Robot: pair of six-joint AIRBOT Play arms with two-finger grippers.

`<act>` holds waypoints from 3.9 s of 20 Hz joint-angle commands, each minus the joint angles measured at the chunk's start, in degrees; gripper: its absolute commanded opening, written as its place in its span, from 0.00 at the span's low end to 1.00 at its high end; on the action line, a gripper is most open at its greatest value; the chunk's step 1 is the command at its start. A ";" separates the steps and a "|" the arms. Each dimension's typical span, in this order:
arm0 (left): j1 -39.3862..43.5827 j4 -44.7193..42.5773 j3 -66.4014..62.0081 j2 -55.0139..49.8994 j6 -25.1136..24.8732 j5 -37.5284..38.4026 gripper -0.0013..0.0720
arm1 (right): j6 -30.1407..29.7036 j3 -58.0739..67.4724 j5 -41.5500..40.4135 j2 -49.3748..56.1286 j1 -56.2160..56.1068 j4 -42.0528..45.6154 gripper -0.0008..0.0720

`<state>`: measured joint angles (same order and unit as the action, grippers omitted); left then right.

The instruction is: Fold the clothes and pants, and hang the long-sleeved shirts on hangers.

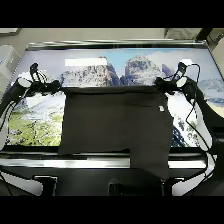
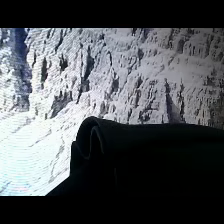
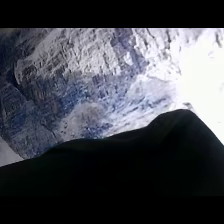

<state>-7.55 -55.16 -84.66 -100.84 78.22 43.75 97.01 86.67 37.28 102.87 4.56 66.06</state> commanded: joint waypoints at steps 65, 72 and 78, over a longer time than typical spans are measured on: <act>-9.99 -0.31 48.17 20.57 -12.24 32.33 0.05 | -13.75 -52.94 41.62 -30.21 19.17 1.84 0.55; -10.01 -0.31 46.93 22.47 -12.96 32.81 0.05 | -19.02 -51.36 46.10 -31.21 19.19 0.76 0.09; -8.26 -0.31 30.69 23.10 -8.83 32.72 0.05 | -14.95 -33.31 41.70 -31.19 19.06 -6.67 0.08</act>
<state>-16.91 -55.57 -46.78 -77.12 66.13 78.24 79.35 45.39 81.80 70.57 23.70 64.23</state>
